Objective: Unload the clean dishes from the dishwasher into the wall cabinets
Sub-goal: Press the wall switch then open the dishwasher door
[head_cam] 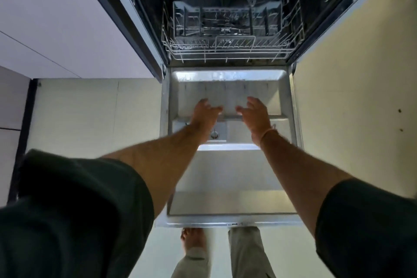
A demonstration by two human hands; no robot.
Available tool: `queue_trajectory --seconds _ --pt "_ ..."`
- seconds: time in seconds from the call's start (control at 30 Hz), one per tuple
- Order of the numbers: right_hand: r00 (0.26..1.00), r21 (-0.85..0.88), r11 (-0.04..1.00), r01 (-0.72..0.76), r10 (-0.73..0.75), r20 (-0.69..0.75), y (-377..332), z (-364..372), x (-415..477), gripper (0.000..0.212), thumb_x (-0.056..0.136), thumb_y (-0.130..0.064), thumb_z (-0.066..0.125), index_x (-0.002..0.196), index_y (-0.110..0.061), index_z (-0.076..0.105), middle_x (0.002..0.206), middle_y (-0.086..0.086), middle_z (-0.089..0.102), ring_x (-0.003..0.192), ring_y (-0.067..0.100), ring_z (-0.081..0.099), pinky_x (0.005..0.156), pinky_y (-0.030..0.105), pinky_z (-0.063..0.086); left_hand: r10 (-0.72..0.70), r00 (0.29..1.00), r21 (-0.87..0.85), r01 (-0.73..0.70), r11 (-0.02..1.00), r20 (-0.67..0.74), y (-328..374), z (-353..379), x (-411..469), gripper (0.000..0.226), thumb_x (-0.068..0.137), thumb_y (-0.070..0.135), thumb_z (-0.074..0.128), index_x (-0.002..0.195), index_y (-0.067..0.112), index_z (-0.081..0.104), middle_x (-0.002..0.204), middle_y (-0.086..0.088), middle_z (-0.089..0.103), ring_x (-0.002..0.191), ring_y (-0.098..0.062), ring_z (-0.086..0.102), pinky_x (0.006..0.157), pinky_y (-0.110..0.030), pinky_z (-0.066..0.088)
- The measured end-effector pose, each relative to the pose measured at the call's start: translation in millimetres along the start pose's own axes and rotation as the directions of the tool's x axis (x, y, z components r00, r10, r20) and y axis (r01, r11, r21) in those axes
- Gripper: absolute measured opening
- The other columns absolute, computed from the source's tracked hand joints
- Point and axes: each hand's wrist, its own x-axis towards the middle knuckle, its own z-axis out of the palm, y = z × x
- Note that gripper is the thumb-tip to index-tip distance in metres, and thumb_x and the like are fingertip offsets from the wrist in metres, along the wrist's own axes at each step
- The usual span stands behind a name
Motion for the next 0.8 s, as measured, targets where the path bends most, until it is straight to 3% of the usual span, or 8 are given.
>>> queue_trajectory --seconds 0.07,0.17,0.23,0.3,0.47,0.57,0.63,0.8 --pt "1.000 -0.020 0.999 0.027 -0.027 0.012 -18 -8 32 0.070 0.082 -0.025 0.075 0.144 -0.017 0.043 0.146 0.008 0.049 0.129 0.026 0.050 0.108 0.045 0.043 0.046 0.999 0.033 -0.046 0.998 -0.016 26 3 25 0.067 0.090 0.025 0.069 0.148 0.014 0.039 0.149 -0.009 0.046 0.132 -0.026 0.049 0.109 -0.032 0.040" --pt "0.999 -0.022 0.999 0.042 -0.042 0.018 -42 -19 77 0.075 0.078 -0.025 0.076 0.145 -0.018 0.042 0.148 0.009 0.047 0.131 0.026 0.049 0.107 0.047 0.043 0.056 0.997 -0.013 -0.057 0.998 -0.052 66 11 62 0.073 0.086 0.024 0.075 0.148 0.016 0.037 0.146 -0.009 0.050 0.130 -0.025 0.051 0.109 -0.038 0.042" --pt "0.998 -0.031 0.998 0.062 -0.061 0.008 -60 -23 102 0.074 0.079 -0.022 0.077 0.145 -0.017 0.042 0.148 0.009 0.046 0.133 0.024 0.048 0.108 0.047 0.043 0.070 0.996 -0.064 -0.073 0.995 -0.054 92 16 83 0.077 0.085 0.018 0.076 0.149 0.014 0.034 0.133 -0.005 0.062 0.116 -0.016 0.062 0.099 -0.032 0.050" --pt "0.995 -0.041 0.994 0.103 -0.102 0.008 -81 -24 120 0.074 0.081 -0.016 0.075 0.146 -0.015 0.040 0.150 0.010 0.043 0.135 0.023 0.045 0.108 0.046 0.042 0.096 0.994 -0.095 -0.101 0.990 -0.057 115 22 96 0.077 0.086 0.011 0.073 0.150 0.011 0.030 0.099 0.005 0.074 0.081 -0.001 0.065 0.070 -0.018 0.051" --pt "0.986 -0.050 0.985 0.162 -0.160 0.056 -119 -20 151 0.078 0.085 -0.001 0.066 0.152 -0.015 0.029 0.156 0.009 0.034 0.142 0.023 0.035 0.115 0.041 0.034 0.146 0.988 -0.076 -0.150 0.986 -0.054 151 33 117 0.090 0.089 0.007 0.069 0.158 0.018 0.011 0.160 -0.011 0.027 0.120 -0.017 0.054 0.078 -0.009 0.035" --pt "0.976 -0.075 0.977 0.198 -0.190 0.108 -129 -14 164 0.076 0.084 0.007 0.059 0.151 -0.016 0.031 0.153 0.008 0.039 0.136 0.020 0.041 0.107 0.032 0.041 0.128 0.988 -0.057 -0.133 0.990 -0.082 159 35 126 0.085 0.091 0.009 0.067 0.157 0.017 0.016 0.155 -0.012 0.035 0.103 -0.015 0.059 0.065 -0.002 0.038" --pt "0.977 -0.109 0.974 0.198 -0.187 0.101 -130 -11 170 0.075 0.083 0.009 0.054 0.150 -0.018 0.033 0.151 0.009 0.041 0.129 0.020 0.047 0.094 0.025 0.046 0.121 0.988 -0.043 -0.125 0.991 -0.094 157 35 130 0.076 0.092 0.006 0.063 0.156 0.016 0.022 0.143 -0.007 0.048 0.072 -0.002 0.048 0.042 0.000 0.034" --pt "0.985 -0.093 0.983 0.157 -0.149 0.084 -118 -14 172 0.076 0.082 0.014 0.046 0.150 -0.017 0.034 0.155 0.006 0.035 0.143 0.021 0.033 0.109 0.028 0.037 0.123 0.988 -0.046 -0.128 0.991 -0.094 140 30 141 0.070 0.090 -0.007 0.053 0.152 0.021 0.033 0.155 -0.008 0.038 0.064 0.006 0.040 0.040 -0.002 0.034"
